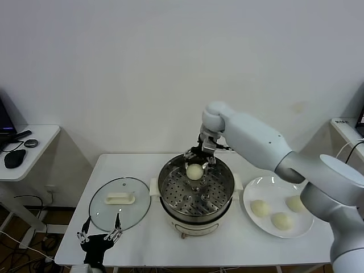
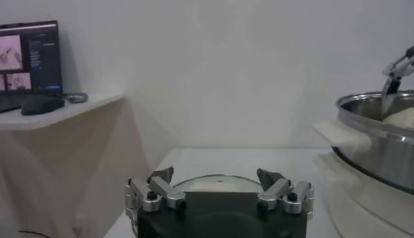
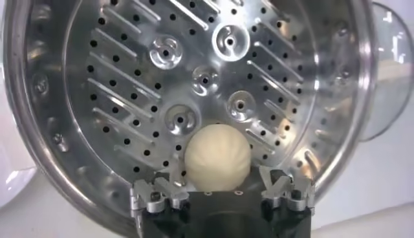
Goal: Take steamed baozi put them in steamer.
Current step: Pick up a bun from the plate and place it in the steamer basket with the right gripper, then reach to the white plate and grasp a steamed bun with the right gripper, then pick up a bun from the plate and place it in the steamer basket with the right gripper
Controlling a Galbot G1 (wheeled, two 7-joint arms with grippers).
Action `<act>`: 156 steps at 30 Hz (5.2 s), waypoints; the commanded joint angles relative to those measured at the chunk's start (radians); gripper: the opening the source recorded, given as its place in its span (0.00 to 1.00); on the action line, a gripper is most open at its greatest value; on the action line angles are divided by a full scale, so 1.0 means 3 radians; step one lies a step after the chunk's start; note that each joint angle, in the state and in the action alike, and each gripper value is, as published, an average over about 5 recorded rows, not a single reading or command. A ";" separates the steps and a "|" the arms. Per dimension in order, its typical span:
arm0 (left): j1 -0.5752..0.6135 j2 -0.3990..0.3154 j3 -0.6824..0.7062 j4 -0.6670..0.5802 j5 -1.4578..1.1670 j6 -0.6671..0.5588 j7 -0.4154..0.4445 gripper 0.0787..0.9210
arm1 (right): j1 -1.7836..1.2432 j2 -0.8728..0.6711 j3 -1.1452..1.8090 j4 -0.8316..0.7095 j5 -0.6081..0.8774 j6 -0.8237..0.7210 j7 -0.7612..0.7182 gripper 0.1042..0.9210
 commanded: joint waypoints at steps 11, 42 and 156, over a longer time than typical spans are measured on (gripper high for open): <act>-0.0098 0.0051 0.0044 0.0125 -0.0063 0.0022 0.0019 0.88 | 0.0638 -0.1260 0.0266 0.0384 0.1601 -0.2669 0.0065 0.88; -0.0026 0.0065 0.0009 0.0138 -0.0144 0.0022 0.0031 0.88 | -0.1441 -0.2127 0.0603 0.1138 0.0562 -0.3586 0.0113 0.88; -0.0169 0.0018 0.0084 -0.0150 -0.0143 0.0036 -0.0100 0.88 | 0.0652 0.0456 -0.1684 0.0765 0.2340 -0.4795 0.0733 0.64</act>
